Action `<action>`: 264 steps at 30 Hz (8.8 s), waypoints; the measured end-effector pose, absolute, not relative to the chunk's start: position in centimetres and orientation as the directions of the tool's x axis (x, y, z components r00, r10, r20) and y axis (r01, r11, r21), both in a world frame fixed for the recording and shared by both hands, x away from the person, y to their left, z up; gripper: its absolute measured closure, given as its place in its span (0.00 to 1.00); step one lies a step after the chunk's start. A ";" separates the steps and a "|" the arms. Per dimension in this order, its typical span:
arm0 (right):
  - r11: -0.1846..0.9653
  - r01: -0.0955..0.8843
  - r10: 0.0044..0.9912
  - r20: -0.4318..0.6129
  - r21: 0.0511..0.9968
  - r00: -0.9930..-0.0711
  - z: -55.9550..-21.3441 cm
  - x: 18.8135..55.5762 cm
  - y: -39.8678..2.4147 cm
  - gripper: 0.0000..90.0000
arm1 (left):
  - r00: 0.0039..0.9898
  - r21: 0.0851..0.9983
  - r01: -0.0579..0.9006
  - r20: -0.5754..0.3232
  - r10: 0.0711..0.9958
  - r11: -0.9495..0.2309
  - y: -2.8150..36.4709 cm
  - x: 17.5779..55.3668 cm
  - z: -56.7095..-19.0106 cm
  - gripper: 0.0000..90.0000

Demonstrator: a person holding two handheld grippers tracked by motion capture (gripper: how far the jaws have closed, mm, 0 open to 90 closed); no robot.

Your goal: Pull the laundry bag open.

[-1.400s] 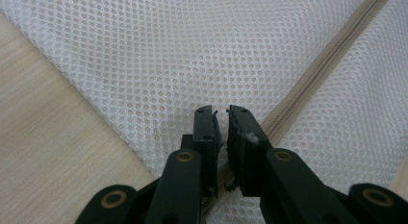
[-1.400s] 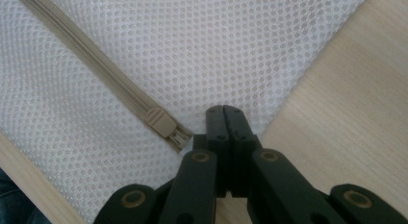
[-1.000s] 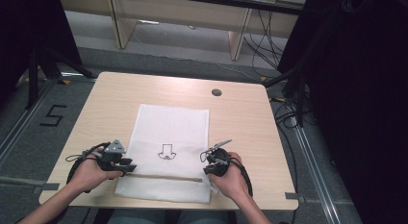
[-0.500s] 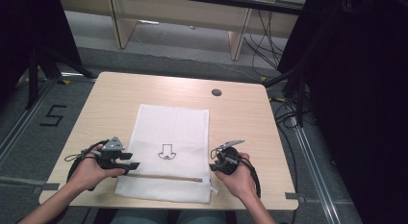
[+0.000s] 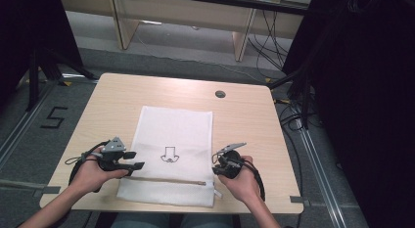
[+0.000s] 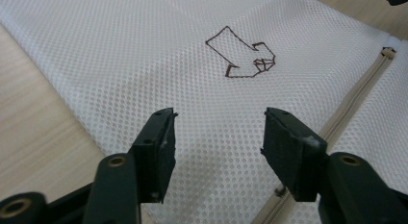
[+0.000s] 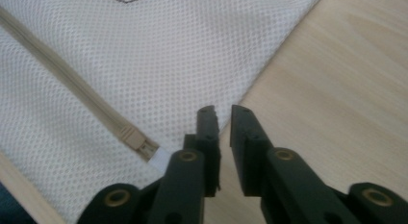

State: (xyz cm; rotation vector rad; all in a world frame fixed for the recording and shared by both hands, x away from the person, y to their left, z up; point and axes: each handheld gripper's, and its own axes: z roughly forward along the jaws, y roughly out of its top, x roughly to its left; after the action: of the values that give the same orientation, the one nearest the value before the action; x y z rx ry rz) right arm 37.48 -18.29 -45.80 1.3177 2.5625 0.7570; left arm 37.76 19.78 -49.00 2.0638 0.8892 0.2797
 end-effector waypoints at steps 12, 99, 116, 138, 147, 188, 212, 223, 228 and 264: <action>0.476 0.762 0.782 0.185 0.439 -0.595 -45.7 37.3 -16.9 1.00 | 0.732 0.800 0.469 -0.114 0.672 -0.374 18.8 37.2 -48.9 0.53; 0.497 0.805 0.808 0.166 0.324 -0.565 -48.1 36.8 -15.7 1.00 | 0.942 0.755 0.287 -0.110 0.318 -0.589 2.8 36.8 -50.4 0.64; 0.502 0.798 0.800 0.171 0.334 -0.575 -48.2 36.9 -15.9 1.00 | 0.958 0.760 0.231 -0.067 0.279 -0.608 1.2 36.7 -51.3 0.74; 0.501 0.799 0.800 0.173 0.333 -0.574 -48.2 36.9 -15.9 1.00 | 0.965 0.765 0.185 -0.022 0.262 -0.617 0.6 36.5 -51.5 0.74; 0.499 0.799 0.799 0.177 0.335 -0.574 -48.2 36.9 -16.0 1.00 | 0.966 0.767 0.175 -0.011 0.260 -0.618 0.4 36.4 -51.4 0.81; 0.498 0.800 0.793 0.198 0.335 -0.576 -48.3 37.1 -16.2 1.00 | 0.954 0.754 0.236 -0.058 0.296 -0.613 0.5 36.7 -51.1 0.91; 0.524 0.789 0.789 0.165 0.321 -0.591 -48.2 37.1 -15.8 1.00 | 0.957 0.749 0.220 -0.042 0.286 -0.625 1.0 36.2 -50.4 0.91; 0.522 0.792 0.790 0.171 0.316 -0.589 -48.1 37.1 -15.8 1.00 | 0.956 0.750 0.228 -0.052 0.288 -0.621 1.6 36.2 -50.2 0.91; 0.525 0.792 0.790 0.167 0.311 -0.589 -48.1 37.1 -15.7 1.00 | 0.954 0.752 0.235 -0.059 0.293 -0.616 2.0 36.2 -50.1 0.91; 0.522 0.791 0.789 0.170 0.319 -0.590 -48.1 37.1 -15.8 1.00 | 0.956 0.749 0.232 -0.057 0.289 -0.621 2.5 36.2 -49.9 0.91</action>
State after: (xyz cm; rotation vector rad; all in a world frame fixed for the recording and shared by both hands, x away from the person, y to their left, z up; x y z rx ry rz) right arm 37.06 -15.78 -48.13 1.4249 2.7444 0.5787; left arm 36.23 2.46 -49.93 2.2643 0.3642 0.0872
